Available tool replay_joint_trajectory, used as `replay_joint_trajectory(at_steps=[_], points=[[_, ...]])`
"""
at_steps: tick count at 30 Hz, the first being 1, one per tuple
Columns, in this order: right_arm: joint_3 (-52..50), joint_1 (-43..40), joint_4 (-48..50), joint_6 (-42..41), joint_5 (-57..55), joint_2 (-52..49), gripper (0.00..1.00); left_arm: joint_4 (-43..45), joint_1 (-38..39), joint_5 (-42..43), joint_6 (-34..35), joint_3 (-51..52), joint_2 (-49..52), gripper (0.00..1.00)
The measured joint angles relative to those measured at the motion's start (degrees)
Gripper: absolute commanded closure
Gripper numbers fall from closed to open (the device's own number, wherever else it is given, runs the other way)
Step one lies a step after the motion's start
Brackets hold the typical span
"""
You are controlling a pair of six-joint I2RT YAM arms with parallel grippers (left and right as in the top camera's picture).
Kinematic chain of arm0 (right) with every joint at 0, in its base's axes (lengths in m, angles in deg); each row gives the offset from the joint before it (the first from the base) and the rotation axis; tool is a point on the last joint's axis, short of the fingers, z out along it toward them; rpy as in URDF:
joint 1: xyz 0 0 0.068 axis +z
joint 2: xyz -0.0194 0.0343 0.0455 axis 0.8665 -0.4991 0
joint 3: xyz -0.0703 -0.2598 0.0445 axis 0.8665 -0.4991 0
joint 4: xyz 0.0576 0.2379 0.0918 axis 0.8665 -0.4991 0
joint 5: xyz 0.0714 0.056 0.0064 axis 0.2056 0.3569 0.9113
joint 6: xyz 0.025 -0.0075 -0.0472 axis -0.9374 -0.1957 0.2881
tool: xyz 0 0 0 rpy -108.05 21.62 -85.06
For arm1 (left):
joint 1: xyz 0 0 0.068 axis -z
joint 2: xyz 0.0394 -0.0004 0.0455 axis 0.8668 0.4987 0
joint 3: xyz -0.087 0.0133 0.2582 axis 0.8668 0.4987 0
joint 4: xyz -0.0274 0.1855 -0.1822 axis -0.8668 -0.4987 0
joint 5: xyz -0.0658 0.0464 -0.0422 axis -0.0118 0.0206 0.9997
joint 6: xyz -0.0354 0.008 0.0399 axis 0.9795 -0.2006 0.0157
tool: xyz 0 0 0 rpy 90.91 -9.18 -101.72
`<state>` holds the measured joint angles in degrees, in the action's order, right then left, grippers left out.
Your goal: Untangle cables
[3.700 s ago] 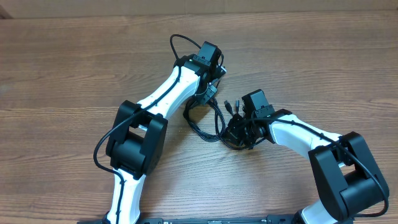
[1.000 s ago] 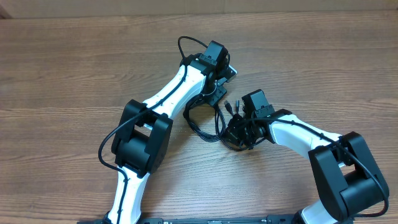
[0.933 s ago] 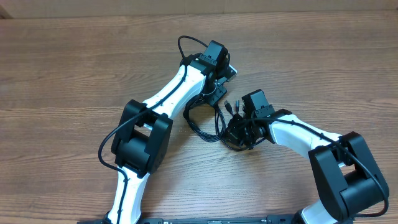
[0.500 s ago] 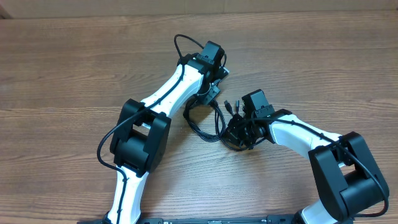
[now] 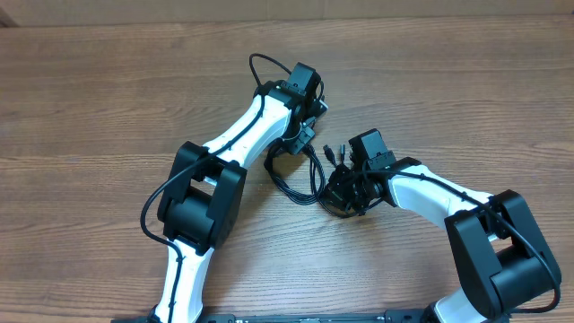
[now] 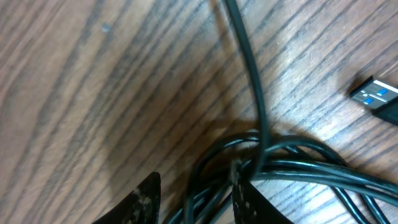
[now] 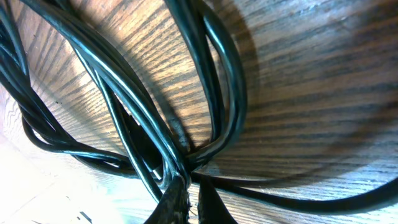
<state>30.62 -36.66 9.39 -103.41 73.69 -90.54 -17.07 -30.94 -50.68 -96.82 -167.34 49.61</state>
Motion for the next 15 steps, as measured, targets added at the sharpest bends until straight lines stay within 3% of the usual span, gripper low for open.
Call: replay_joint_trajectory(at_steps=[15], points=[[0.0, 0.0, 0.1, 0.0, 0.0, 0.0, 0.95, 4.6, 0.1, 1.5, 0.0, 1.1, 0.0, 0.63]])
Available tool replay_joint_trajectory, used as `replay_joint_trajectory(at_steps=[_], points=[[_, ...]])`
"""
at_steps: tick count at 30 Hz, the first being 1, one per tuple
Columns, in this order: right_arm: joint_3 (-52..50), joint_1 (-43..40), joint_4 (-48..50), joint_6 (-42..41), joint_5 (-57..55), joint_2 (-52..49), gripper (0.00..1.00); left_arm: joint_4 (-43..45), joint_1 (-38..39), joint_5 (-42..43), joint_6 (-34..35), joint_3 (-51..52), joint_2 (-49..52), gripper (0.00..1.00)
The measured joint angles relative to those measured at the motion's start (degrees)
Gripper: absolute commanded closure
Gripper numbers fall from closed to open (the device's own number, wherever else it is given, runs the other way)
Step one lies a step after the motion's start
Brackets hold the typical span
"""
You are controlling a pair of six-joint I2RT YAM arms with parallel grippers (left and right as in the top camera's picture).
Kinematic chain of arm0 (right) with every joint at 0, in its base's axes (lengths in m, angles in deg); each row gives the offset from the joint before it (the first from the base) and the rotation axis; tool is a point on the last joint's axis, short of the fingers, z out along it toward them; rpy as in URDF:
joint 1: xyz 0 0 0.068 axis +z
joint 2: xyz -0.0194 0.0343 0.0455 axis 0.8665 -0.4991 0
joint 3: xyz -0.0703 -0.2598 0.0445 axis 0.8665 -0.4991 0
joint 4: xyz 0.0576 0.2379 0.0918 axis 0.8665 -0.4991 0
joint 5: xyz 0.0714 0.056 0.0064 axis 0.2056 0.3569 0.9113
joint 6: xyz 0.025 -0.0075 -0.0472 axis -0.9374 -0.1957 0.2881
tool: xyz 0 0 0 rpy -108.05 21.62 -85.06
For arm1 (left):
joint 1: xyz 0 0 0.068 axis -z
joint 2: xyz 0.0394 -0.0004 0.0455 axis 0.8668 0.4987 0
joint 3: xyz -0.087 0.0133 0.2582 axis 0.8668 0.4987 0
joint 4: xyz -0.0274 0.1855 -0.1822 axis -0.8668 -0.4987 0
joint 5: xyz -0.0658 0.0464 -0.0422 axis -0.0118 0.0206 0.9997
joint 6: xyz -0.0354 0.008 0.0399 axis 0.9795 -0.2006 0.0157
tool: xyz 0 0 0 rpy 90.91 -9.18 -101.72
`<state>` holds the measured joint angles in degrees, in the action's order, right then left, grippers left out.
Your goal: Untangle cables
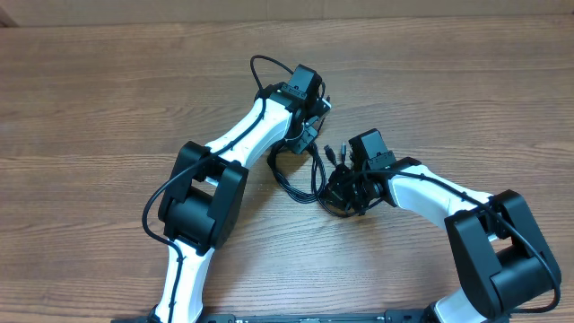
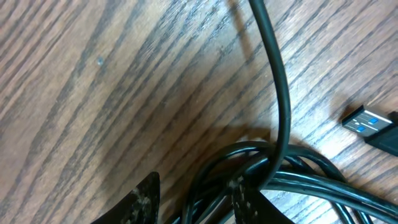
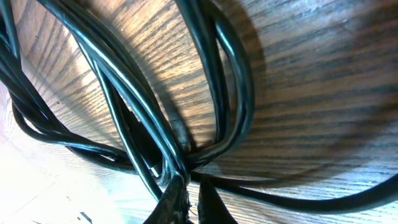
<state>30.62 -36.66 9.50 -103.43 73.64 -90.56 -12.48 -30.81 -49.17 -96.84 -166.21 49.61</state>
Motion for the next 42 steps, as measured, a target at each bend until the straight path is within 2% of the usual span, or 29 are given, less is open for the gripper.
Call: replay_joint_trajectory(at_steps=[13, 42], points=[[0.0, 0.0, 0.0, 0.0, 0.0, 0.0, 0.95, -0.4, 0.4, 0.0, -0.2, 0.0, 0.0, 0.61], [0.0, 0.0, 0.3, 0.0, -0.2, 0.0, 0.95, 7.2, 1.1, 0.5, -0.2, -0.2, 1.4, 0.62]])
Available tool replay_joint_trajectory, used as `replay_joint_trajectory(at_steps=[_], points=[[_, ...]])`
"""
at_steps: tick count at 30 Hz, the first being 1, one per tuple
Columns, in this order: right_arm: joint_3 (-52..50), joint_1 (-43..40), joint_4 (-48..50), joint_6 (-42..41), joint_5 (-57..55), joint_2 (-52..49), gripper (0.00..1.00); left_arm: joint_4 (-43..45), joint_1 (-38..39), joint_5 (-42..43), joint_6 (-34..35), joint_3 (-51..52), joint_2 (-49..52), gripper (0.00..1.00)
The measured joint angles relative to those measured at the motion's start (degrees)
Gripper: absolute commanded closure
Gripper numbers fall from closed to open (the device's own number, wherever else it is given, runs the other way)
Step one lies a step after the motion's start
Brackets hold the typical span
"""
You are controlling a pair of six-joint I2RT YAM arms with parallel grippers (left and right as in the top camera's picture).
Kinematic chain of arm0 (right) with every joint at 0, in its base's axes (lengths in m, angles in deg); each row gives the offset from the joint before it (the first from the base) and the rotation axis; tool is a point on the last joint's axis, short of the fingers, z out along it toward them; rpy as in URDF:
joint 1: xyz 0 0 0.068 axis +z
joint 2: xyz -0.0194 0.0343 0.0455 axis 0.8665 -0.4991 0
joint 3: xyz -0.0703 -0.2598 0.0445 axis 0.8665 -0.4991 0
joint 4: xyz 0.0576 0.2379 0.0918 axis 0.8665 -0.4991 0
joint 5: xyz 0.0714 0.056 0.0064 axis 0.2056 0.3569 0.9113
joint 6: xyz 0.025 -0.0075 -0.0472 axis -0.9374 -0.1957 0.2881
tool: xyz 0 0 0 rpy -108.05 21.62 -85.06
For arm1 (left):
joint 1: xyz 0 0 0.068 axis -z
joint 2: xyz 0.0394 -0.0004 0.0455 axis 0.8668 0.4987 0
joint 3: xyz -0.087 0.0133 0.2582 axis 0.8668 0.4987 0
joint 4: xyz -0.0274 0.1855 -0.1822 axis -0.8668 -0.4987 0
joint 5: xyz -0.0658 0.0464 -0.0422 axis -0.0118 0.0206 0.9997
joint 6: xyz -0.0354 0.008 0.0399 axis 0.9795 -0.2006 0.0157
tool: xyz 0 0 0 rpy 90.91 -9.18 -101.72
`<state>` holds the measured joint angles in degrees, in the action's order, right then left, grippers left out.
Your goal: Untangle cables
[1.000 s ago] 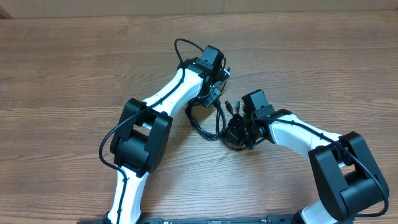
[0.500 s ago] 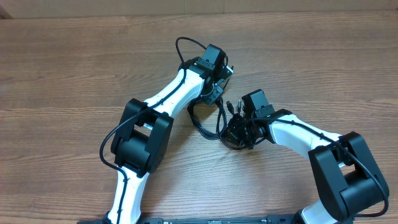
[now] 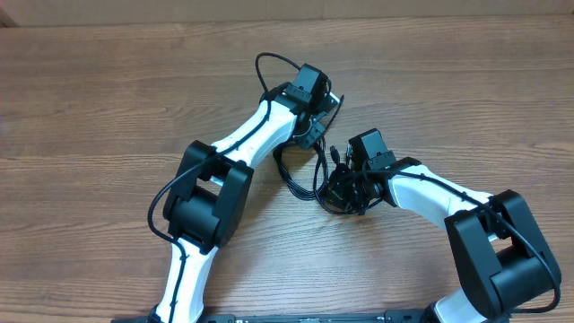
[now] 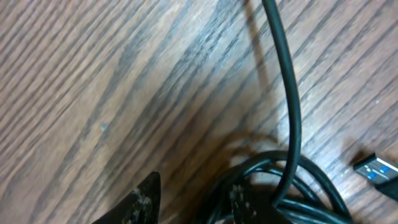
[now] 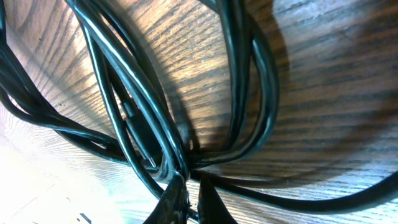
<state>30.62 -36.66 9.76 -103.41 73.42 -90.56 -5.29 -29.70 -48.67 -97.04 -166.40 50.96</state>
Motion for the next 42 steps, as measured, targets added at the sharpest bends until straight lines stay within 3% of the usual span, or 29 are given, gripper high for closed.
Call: replay_joint_trajectory(at_steps=[6, 18, 27, 35, 42], points=[[0.0, 0.0, 0.0, 0.0, 0.0, 0.0, 0.95, 2.4, 0.0, -0.1, 0.6, -0.5, 1.4, 0.63], [-0.3, 0.0, -0.6, 0.0, -0.8, -0.2, 0.95, 7.2, -4.4, -12.1, 16.6, -0.9, 2.5, 0.61], [-0.3, 0.0, -0.6, 0.0, -0.9, -0.2, 0.95, 2.7, -16.3, -6.0, 22.9, -1.9, 2.5, 0.62], [-0.3, 0.0, 0.4, 0.0, -0.9, -0.3, 0.96, -0.8, -20.0, -3.0, 24.1, -2.6, 2.5, 0.63], [3.7, -1.1, -1.1, 6.4, 3.4, -0.3, 0.73, -4.9, -19.7, -0.5, 22.1, -3.2, 2.3, 0.65]])
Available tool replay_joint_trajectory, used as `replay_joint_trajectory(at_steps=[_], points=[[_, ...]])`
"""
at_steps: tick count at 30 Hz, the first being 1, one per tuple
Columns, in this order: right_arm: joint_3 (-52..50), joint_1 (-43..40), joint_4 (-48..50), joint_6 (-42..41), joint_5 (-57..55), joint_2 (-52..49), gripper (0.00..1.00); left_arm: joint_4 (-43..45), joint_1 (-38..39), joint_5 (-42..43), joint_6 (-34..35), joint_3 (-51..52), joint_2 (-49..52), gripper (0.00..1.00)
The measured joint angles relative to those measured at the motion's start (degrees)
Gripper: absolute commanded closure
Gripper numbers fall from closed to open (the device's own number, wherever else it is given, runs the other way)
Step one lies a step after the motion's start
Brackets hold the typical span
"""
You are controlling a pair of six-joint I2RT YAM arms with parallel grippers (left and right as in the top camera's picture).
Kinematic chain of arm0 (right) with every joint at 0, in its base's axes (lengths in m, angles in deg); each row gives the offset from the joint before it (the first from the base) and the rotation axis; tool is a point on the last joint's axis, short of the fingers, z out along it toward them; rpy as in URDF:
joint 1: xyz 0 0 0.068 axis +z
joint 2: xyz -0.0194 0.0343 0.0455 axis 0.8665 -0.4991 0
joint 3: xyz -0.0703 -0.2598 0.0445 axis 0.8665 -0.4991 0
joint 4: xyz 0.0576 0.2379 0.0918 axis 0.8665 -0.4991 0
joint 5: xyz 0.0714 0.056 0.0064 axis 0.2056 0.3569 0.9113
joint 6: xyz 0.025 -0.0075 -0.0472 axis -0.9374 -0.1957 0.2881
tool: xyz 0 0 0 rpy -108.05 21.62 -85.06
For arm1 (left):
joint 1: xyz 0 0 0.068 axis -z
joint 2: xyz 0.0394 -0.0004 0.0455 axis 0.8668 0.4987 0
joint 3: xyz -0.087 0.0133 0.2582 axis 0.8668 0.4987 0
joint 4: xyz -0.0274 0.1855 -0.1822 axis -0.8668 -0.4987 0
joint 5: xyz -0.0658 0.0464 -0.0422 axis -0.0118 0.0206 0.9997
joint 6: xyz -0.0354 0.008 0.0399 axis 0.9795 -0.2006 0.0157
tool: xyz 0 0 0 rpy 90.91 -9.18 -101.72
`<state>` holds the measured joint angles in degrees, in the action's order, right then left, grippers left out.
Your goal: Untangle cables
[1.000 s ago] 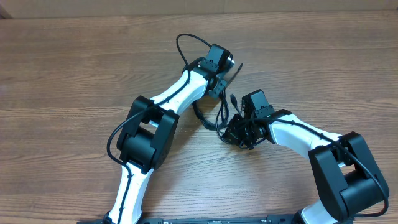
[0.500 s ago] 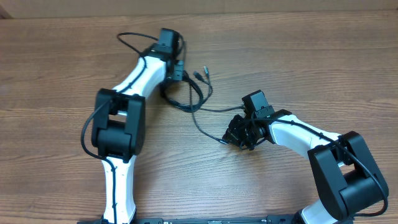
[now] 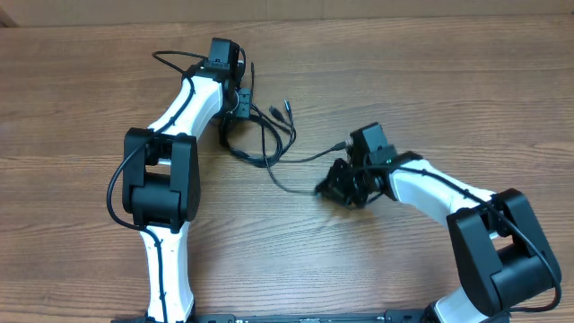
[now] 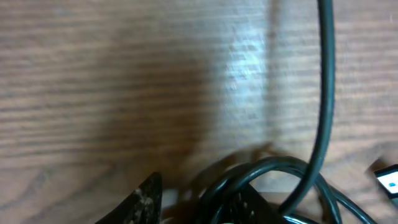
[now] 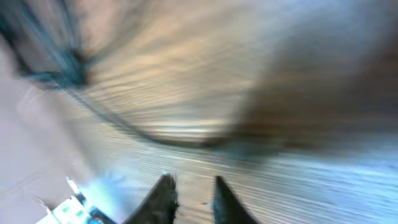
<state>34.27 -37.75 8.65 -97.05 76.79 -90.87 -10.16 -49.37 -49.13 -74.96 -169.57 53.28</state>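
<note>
The black cable bundle lies at the back left of the table. My left gripper is shut on its loops, and one strand runs up past the fingers. Loose plugs stick out to the right, and a blue-tipped USB plug shows at the edge of the left wrist view. Thin strands trail rightward to my right gripper. The right wrist view is blurred. There my right gripper stands open over bare wood, with a thin cable lying beyond its tips.
The wooden table stretches all around. Another small plug lies just left of my right wrist. Both white arms reach in from the front edge, the left one stretched far back.
My left gripper has moved from the table's middle to the back left, taking the bundle with it. My right gripper has opened and no longer holds the loops; only thin strands reach it.
At first both grippers were shut on the same tangle at mid-table, close together. The left gripper then stood a little farther back each time, and the loops at the right gripper lengthened. Now the bundle lies far left, out of the open right gripper.
</note>
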Motion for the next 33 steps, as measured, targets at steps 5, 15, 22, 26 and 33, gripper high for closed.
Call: replay_joint_trajectory(at_steps=[5, 15, 22, 26, 33], points=[[5.4, 0.0, 3.0, 2.7, -0.5, 0.0, 0.69, -2.1, 2.7, 0.4, -0.4, -0.1, -0.2, 0.65], [5.6, 4.8, 6.8, 3.3, -14.8, -2.2, 0.71, -6.6, 8.9, 1.5, -0.7, -0.1, -0.6, 0.65], [5.6, 8.8, 8.5, 3.2, -20.2, -4.0, 0.75, -7.5, 9.6, 1.9, -0.7, -0.2, -0.7, 0.65], [5.6, 10.9, 9.7, 2.9, -23.4, -4.3, 0.75, -7.5, 9.6, 1.9, -0.7, -0.2, -0.7, 0.65], [5.6, 13.6, 13.6, 2.9, -28.1, -7.3, 0.74, -8.0, 9.6, 2.5, -1.5, -0.2, -0.7, 0.65]])
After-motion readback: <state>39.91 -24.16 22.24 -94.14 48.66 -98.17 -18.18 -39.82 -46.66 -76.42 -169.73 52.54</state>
